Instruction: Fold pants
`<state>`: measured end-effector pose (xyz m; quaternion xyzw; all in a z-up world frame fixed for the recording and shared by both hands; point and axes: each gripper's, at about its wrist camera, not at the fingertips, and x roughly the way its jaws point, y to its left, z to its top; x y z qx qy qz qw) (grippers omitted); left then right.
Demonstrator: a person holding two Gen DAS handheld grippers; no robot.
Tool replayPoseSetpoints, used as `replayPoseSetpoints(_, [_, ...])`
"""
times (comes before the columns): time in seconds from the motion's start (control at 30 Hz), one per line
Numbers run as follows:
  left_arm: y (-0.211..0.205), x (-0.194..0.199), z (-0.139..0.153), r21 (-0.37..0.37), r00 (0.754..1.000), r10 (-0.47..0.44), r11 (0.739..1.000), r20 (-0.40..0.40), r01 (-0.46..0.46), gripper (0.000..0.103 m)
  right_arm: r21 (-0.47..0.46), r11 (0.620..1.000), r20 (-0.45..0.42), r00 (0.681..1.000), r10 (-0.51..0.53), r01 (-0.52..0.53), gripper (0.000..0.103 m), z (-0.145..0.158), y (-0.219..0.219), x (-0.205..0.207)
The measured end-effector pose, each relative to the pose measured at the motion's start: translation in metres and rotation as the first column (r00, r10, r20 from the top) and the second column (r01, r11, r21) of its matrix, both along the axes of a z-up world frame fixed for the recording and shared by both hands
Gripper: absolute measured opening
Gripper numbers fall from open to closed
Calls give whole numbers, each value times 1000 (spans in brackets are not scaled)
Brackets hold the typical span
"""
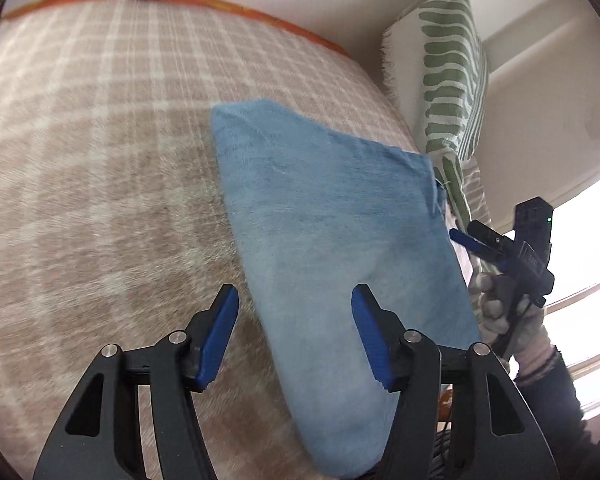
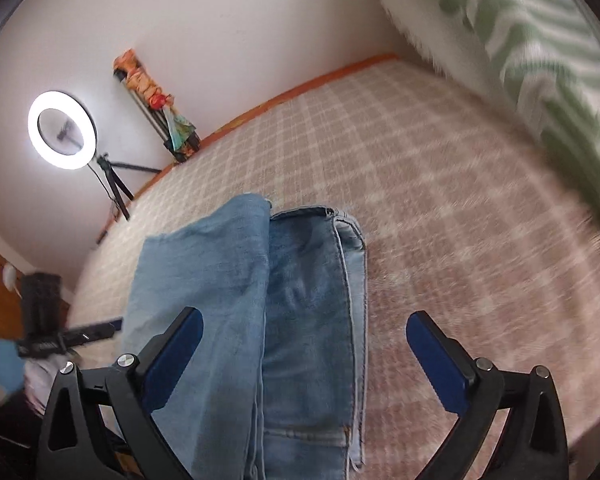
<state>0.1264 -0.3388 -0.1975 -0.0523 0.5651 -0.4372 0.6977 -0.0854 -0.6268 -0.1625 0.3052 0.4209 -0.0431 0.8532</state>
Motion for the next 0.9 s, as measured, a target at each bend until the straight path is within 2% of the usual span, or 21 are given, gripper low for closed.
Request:
replayPoseSetpoints(0.07, [-5, 1, -4, -8, 1000, -1, 1000, -9, 1, 59, 70, 998, 11, 1000, 2, -3, 103, -13, -8, 6])
replayPoseSetpoints(0.13, [-12, 2, -3, -13, 1000, -13, 1000, 16, 14, 59, 120, 992, -3, 999, 34, -33, 103, -27, -11, 14])
replayPoseSetpoints(0.2, [-18, 4, -2, -18, 999, -19, 1000, 27, 19, 60, 99, 992, 27, 997, 69, -72, 103, -27, -9, 16])
replayPoseSetpoints(0.3, [-21, 7, -2, -34, 1000, -6, 999, 23, 7, 60, 149, 975, 46, 986, 159, -164, 102, -29, -1, 22])
replayPoseSetpoints(0.33, [-23, 8, -2, -37, 1000, -4, 999, 23, 5, 60, 125, 974, 43, 982, 184, -188, 100, -28, 5, 24])
replayPoseSetpoints(0.37, [-25, 8, -2, -38, 1000, -3, 999, 27, 4, 60, 105, 972, 31, 978, 206, -208, 95, -29, 10, 26])
replayPoseSetpoints(0.4, [-28, 10, -1, -36, 999, -5, 999, 34, 6, 60, 68, 973, 16, 976, 219, -220, 83, -27, 15, 29])
replayPoseSetpoints(0.43, [-30, 10, -1, -33, 999, -4, 999, 41, 6, 59, 65, 968, 2, 970, 243, -243, 75, -27, 21, 32])
replayPoseSetpoints(0.53, [-36, 9, 0, -18, 998, -6, 1000, 69, 7, 48, 18, 968, -51, 966, 252, -251, 58, -23, 35, 38])
replayPoseSetpoints(0.57, [-37, 9, 1, -17, 997, -7, 1000, 80, 9, 39, 1, 968, -58, 967, 250, -250, 46, -21, 39, 40])
replayPoseSetpoints(0.6, [-37, 8, 2, -16, 996, -8, 1000, 91, 10, 35, -23, 971, -70, 969, 235, -237, 40, -17, 43, 40])
replayPoseSetpoints(0.77, [-37, 4, 12, -9, 988, -19, 1000, 154, 21, 19, -215, 952, -174, 968, 182, -218, 19, 8, 67, 45])
replayPoseSetpoints(0.83, [-35, 3, 20, -28, 986, -19, 999, 167, 24, 16, -269, 940, -191, 968, 163, -212, 16, 19, 70, 44])
replayPoseSetpoints(0.9, [-35, -2, 32, -44, 975, -33, 998, 220, 44, 14, -321, 921, -190, 968, 165, -220, 14, 31, 76, 44])
